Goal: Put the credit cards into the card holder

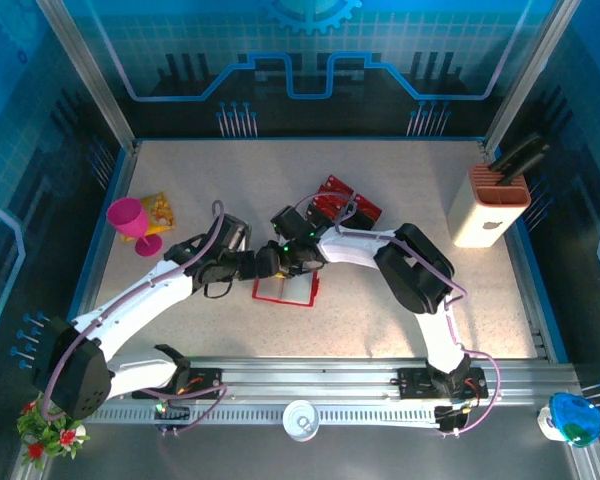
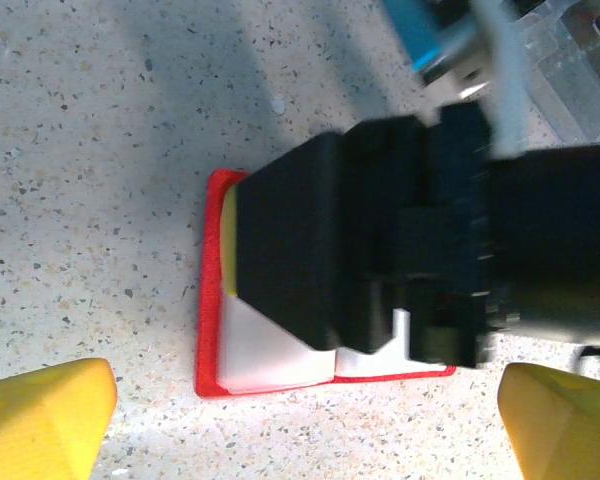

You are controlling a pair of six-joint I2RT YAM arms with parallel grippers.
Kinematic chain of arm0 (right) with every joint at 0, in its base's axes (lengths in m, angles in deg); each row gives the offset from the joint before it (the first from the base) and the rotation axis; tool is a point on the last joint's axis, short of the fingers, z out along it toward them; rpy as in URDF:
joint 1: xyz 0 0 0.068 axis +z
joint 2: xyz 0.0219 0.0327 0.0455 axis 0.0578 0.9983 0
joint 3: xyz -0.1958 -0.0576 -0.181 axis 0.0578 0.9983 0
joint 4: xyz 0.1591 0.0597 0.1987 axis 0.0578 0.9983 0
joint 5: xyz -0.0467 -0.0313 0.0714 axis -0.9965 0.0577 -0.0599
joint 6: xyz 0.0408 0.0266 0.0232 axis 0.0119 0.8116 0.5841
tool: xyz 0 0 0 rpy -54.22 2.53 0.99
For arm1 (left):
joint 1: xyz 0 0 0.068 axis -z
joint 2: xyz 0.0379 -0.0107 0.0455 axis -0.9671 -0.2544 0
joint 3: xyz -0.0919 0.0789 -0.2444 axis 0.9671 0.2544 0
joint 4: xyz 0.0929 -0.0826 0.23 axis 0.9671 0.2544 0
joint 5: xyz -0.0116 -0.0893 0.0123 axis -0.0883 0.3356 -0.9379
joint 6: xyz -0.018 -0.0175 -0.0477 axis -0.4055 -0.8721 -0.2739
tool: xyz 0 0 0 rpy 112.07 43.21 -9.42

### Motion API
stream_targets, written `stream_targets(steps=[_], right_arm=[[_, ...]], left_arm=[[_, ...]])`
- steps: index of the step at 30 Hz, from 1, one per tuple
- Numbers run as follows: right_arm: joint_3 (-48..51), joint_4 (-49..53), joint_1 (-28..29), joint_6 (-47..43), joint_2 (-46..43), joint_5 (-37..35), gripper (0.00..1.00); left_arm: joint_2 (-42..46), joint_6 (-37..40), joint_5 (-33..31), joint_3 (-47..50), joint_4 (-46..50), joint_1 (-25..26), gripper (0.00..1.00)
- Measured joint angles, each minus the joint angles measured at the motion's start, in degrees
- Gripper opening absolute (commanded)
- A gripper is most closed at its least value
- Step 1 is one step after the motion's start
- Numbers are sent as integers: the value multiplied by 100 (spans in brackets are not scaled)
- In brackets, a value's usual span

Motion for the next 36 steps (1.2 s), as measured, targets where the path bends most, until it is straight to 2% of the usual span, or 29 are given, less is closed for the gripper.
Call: stream_targets(steps=[10,18,22,28,36], right_arm=[[411,-535,-50,17,-238,153,47],[1394,-772,-306,-28,-1362,-44,47],[1714,-378,-422,-258,-2046,-494,47],[1851,1027,-535,-981,-2887,-1036,49],[1838,1873,-525,-1471,-2498,-1351,46]], left_arm=[[11,0,0,0,0,-15,99],[31,26,750,-105,-483,87,99],[-79,57,1180,-256,-710,166,99],[-562,39,420,-304,-472,-94,99],[-820,42,184,-396,-372,-114,99]])
